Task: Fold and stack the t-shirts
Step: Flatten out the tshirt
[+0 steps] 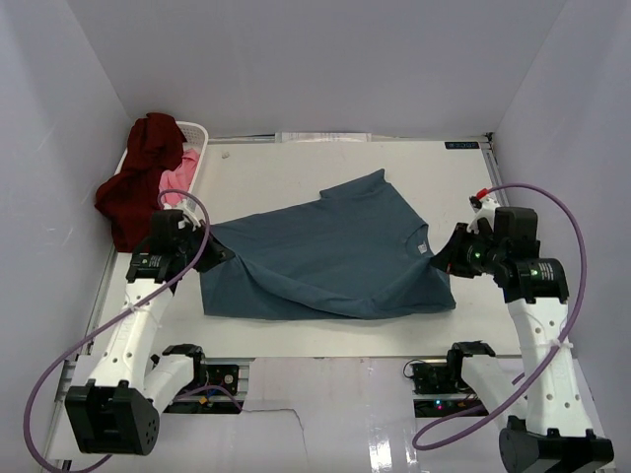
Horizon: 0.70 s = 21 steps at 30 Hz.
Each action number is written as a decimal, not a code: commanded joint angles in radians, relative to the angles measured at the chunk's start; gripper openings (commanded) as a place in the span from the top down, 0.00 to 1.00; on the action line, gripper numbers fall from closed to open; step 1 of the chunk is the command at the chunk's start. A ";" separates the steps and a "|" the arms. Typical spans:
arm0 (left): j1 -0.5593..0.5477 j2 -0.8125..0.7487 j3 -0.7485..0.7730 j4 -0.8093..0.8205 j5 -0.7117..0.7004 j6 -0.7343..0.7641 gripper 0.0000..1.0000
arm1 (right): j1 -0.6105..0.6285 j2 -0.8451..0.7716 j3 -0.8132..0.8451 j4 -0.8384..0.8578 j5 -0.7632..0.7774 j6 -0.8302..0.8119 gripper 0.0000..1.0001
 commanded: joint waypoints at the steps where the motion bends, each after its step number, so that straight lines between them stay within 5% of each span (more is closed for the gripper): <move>1: 0.003 0.043 0.049 0.030 -0.043 0.011 1.00 | 0.004 0.059 0.064 0.070 0.010 -0.022 0.92; 7: 0.003 0.063 0.152 0.060 0.011 0.004 1.00 | 0.007 0.083 0.183 0.196 -0.026 -0.021 0.92; 12: 0.006 0.032 0.199 0.023 -0.171 0.053 1.00 | 0.007 0.127 0.255 0.230 0.079 -0.051 0.92; 17: 0.035 0.217 0.462 0.030 -0.088 0.066 1.00 | 0.007 0.263 0.445 0.334 0.022 -0.027 0.92; 21: 0.035 0.140 0.577 0.113 -0.077 0.069 1.00 | 0.006 0.222 0.597 0.424 -0.004 -0.051 0.92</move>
